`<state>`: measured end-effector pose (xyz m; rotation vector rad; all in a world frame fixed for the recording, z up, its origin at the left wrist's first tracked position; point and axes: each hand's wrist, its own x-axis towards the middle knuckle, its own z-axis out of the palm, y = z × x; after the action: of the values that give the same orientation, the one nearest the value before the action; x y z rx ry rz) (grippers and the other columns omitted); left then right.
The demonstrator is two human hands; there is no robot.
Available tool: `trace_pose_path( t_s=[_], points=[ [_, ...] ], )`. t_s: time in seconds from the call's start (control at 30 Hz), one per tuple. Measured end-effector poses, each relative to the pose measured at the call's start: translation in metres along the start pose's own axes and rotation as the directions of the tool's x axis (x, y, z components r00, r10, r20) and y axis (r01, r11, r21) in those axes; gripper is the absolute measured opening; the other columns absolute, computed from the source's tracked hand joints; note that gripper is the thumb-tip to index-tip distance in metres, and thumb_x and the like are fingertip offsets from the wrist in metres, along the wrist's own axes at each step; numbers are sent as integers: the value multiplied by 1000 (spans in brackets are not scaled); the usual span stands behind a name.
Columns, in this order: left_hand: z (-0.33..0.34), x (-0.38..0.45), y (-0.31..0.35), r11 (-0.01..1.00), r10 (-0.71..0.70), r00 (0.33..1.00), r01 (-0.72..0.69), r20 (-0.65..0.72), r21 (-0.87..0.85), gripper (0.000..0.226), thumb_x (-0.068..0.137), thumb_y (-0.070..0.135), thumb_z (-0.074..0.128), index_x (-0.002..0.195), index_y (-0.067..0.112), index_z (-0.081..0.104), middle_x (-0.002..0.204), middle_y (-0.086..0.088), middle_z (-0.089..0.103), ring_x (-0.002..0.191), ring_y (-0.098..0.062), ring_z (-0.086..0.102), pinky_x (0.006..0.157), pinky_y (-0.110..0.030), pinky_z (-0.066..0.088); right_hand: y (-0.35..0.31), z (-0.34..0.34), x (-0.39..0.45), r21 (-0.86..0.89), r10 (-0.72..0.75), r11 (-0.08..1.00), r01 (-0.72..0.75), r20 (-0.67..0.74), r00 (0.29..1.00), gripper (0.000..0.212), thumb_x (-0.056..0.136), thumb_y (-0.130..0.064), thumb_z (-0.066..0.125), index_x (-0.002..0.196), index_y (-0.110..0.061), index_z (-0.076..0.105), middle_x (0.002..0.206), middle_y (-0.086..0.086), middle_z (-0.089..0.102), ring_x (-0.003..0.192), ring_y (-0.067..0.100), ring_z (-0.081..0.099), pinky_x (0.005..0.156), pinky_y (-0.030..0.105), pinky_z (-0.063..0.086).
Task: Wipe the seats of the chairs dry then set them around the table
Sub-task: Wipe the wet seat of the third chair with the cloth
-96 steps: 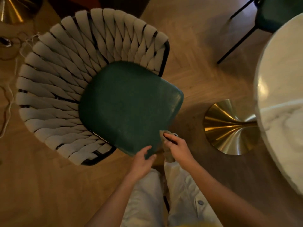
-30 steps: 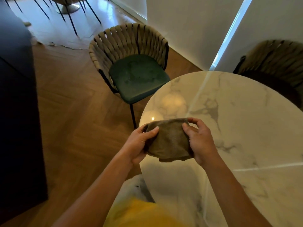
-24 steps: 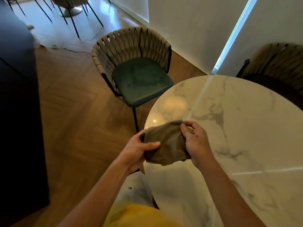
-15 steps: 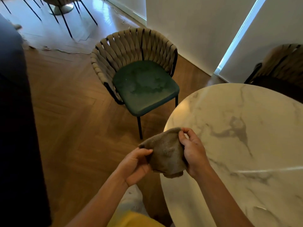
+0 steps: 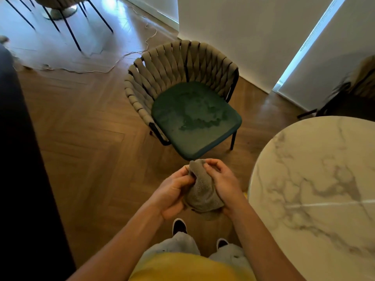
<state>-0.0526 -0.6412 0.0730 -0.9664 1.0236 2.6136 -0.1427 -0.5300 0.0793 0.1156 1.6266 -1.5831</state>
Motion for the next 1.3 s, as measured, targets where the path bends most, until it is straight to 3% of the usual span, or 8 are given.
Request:
trace_pose_path(
  t_s=[0.13,0.3,0.53,0.67,0.8,0.97,1.1,1.3],
  points=[
    [-12,18,15,1000,29,987,-28,-159,12,31,89,7,59,120,11,60,114,-19,65,95,-27,67,72,-35,57,0,18,23,-169,-97,982,88,-46,994,12,92,-27,62,99,-18,61,91,5,67,77,13,66,61,21,53],
    [-27,47,23,998,31,926,-48,-377,-35,18,93,11,59,109,4,62,106,-18,68,92,-26,67,73,-35,56,0,37,54,-98,-5,995,6,16,1000,27,98,-33,49,97,-18,72,91,4,72,89,18,69,77,31,58],
    [-39,116,46,985,77,843,19,-532,174,21,92,25,64,97,6,69,89,-8,70,82,-16,66,65,-25,55,-3,38,124,73,148,985,-155,101,984,37,99,-38,44,112,-13,68,107,14,70,103,28,66,91,45,53],
    [-44,167,69,960,121,834,39,-538,277,13,94,22,62,91,14,71,87,-2,69,73,-6,63,51,-13,48,-18,26,184,7,206,978,-209,151,967,37,101,-31,43,119,-9,65,106,12,71,99,23,68,80,32,56],
    [-60,220,81,961,35,852,115,-523,253,15,97,18,56,97,16,71,91,-8,69,73,-12,62,62,-22,50,-21,17,240,-56,233,972,-226,181,956,31,98,-27,50,121,-13,65,102,8,72,88,17,70,69,25,56],
    [-90,269,71,971,-140,883,211,-449,113,19,100,14,50,110,12,67,83,-6,70,67,-13,68,57,-23,52,20,10,305,-226,244,950,-216,102,964,34,88,-31,66,121,-26,64,110,6,70,93,20,70,79,41,59],
    [-133,310,50,918,-125,844,297,-521,261,20,98,19,55,117,17,63,104,-4,67,87,-15,61,68,-21,48,67,7,351,-473,78,872,-129,-125,989,36,91,-32,62,124,-19,62,110,2,67,92,8,62,73,7,47],
    [-197,368,16,789,47,783,352,-620,504,53,94,20,62,143,27,42,137,-5,54,122,-21,54,101,-44,49,133,-1,395,-795,-160,606,27,-88,983,36,93,-28,60,128,-20,59,113,-7,58,97,3,53,80,-2,32]
  ],
)
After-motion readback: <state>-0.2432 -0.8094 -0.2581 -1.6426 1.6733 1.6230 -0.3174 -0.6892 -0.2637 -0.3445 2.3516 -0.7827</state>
